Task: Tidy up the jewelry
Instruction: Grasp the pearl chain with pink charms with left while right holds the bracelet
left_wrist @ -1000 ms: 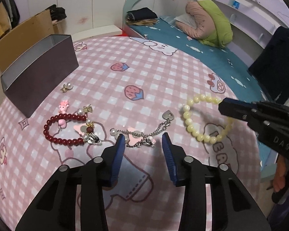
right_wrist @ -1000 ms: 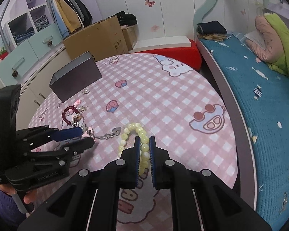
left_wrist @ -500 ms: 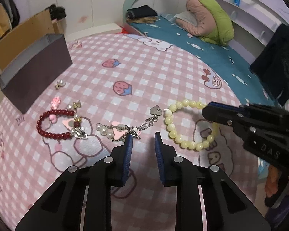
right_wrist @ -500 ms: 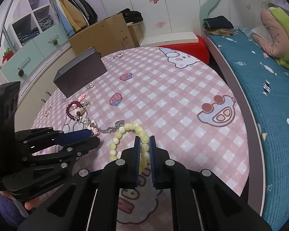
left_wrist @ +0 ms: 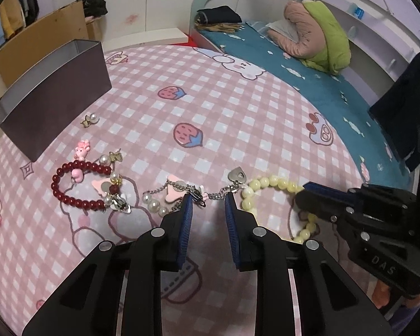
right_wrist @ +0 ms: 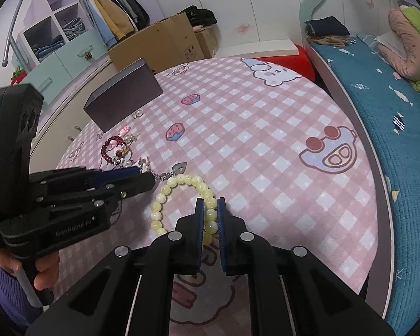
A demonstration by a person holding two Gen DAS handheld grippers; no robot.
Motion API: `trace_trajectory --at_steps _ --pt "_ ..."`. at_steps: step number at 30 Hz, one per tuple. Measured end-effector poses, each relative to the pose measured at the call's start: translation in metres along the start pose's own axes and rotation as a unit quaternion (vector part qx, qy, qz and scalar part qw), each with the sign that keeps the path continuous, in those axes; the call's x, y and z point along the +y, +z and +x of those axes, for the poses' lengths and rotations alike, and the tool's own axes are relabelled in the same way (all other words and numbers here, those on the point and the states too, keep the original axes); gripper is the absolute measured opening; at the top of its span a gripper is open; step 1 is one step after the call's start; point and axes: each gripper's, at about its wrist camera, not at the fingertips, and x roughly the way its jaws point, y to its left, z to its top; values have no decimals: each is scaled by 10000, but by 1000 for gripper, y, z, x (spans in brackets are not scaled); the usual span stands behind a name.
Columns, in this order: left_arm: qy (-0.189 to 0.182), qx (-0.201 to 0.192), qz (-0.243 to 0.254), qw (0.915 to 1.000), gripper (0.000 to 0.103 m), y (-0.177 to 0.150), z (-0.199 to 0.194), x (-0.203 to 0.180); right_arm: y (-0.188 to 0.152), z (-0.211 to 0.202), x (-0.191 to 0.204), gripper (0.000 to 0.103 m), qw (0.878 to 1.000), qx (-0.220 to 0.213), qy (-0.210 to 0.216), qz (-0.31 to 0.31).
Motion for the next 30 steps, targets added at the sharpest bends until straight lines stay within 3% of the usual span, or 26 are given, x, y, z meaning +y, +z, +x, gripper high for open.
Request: trace_trajectory --at_steps 3,5,15,22,25,30 --pt "94 -13 52 9999 24 2 2 -2 0 1 0 9 10000 11 18 -9" --pt "206 -35 85 9997 17 2 3 -3 0 2 0 9 10000 13 30 -11" --pt "22 7 -15 10000 7 -11 -9 18 0 3 0 9 10000 14 44 0" --pt "-65 -235 -251 9994 11 -12 -25 40 1 5 5 9 10000 38 33 -25" --pt "120 -159 -180 9996 11 -12 -21 42 1 6 7 10 10000 48 39 -28" --pt "97 -62 3 9999 11 -15 -15 39 1 7 8 9 10000 67 45 -26"
